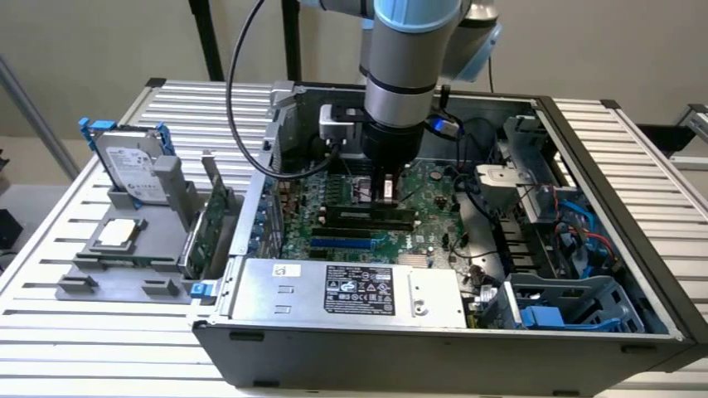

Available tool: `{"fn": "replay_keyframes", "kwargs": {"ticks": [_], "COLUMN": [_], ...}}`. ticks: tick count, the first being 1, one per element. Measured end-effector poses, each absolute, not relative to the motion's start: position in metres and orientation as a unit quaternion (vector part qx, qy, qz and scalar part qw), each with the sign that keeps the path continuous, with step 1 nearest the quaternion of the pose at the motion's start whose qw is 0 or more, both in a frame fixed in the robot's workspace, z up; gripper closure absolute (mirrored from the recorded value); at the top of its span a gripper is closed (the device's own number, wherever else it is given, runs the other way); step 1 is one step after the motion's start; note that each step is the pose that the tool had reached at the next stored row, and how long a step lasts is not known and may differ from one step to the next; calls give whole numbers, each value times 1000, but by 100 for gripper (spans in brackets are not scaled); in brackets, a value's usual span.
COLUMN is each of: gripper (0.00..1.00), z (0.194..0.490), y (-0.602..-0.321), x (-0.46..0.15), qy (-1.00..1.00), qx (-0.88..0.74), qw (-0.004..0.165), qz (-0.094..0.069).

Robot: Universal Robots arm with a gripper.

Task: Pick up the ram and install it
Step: 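Press down the ram until it locks into place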

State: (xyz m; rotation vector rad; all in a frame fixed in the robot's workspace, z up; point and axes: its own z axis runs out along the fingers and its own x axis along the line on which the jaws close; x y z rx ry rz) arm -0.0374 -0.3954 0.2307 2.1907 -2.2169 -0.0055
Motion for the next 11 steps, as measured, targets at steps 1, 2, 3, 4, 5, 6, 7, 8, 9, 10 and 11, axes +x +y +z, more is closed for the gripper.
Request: {"fn": "replay_keyframes", "kwargs": {"ticks": [1,2,3,4,5,6,7,8,9,10,11], "gripper": [100,100,100,100,100,100,100,100,100,100,100], "z": [230,230,230,229,229,229,229,229,229,228,228], "y": [-395,-395,-394,-394,-394,-393,-393,-393,-393,-393,-393], "x": [-37,-37,-37,-37,-37,-37,-37,-37,-38,-38,-38], "qy": [-711,-711,-711,-711,-711,-711,-711,-711,-711,-711,-711], "qx": [703,703,703,703,703,703,703,703,703,703,703], "qw": [13,13,14,14,14,14,14,15,15,15,15], "qz": [-1,-1,0,0,0,1,1,1,1,2,2]}}
